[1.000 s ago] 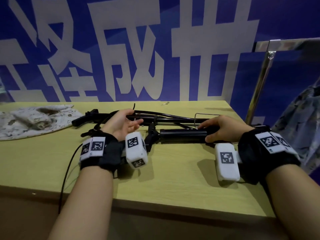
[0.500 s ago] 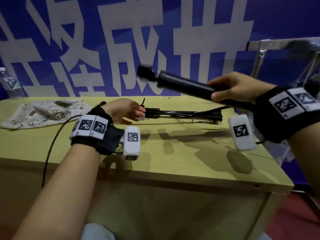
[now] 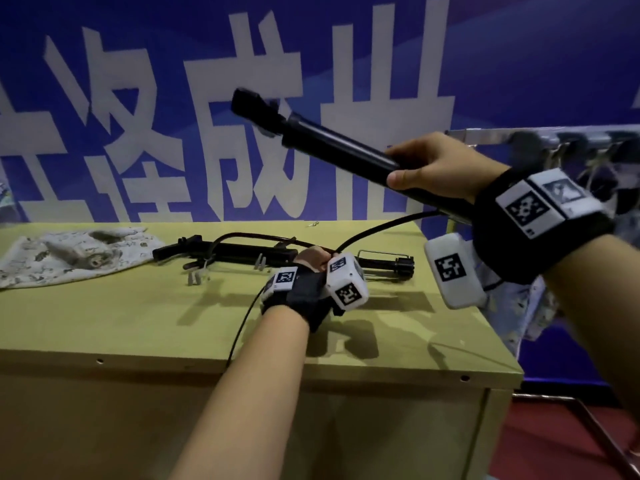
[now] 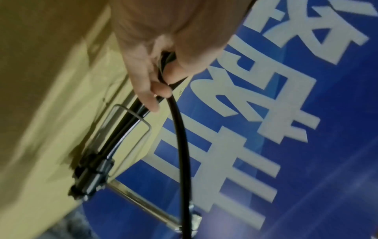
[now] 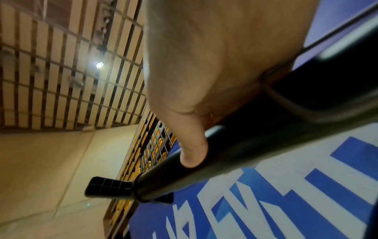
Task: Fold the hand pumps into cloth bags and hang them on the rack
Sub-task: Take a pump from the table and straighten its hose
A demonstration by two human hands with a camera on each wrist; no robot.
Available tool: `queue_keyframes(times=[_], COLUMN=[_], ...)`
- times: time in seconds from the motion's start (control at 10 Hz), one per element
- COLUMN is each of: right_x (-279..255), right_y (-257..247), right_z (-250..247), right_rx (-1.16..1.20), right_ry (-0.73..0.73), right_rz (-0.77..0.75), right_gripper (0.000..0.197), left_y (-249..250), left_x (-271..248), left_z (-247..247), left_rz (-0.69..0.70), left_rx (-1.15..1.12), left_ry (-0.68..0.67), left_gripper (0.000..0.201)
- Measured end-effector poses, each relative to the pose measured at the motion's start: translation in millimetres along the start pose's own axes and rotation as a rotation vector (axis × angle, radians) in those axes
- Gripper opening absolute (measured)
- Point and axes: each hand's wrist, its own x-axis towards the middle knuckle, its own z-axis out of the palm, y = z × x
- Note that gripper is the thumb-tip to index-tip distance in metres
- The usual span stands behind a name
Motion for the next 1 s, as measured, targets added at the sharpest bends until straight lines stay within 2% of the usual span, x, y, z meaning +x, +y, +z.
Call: queue_keyframes(times=[0.1, 0.2, 0.3, 0.4, 0.6, 0.8, 0.9, 1.0], right_x=[3.5, 8.9, 14.6, 18.3, 21.5, 22.4, 19.7, 11.5], right_y=[12.0, 24.3, 34.9, 42.0, 50.0, 54.2, 52.5, 50.0], right_z=[5.1, 12.6, 19.4, 24.0, 38.4, 44.1, 46.1, 41.7], right_rx=[-0.058, -0.076, -0.081, -0.115, -0.151, -0.141, -0.083, 0.034], right_ry=[0.028, 0.073, 0.098, 0.109, 0.061, 0.051, 0.069, 0.083], right_rz=[0.024, 0.050, 0.084, 0.102, 0.122, 0.134, 0.096, 0.038], right_gripper=[0.035, 0.031, 0.031, 0.029, 0.034, 0.034, 0.033, 0.039], left_y=[12.8, 12.4, 13.7, 23.9, 47.3, 61.9, 64.1, 63.4], left_x=[-11.4, -14.8, -14.0, -15.6, -17.0, -8.2, -11.8, -9.2], left_z=[12.8, 5.3, 3.2, 3.4, -7.7, 5.4, 0.4, -25.9], left_rz=[-0.062, 0.026, 0.019, 0.053, 0.063, 0.315, 0.346, 0.264], left_rx=[-0.294, -0.239, -0.249, -0.351, -0.225, -0.398, -0.548, -0.755], left_ry=[0.087, 0.068, 0.049, 0.062, 0.019, -0.011, -0.048, -0.085], left_gripper=[0.029, 0.024, 0.013, 0.007, 0.015, 0.029, 0.023, 0.020])
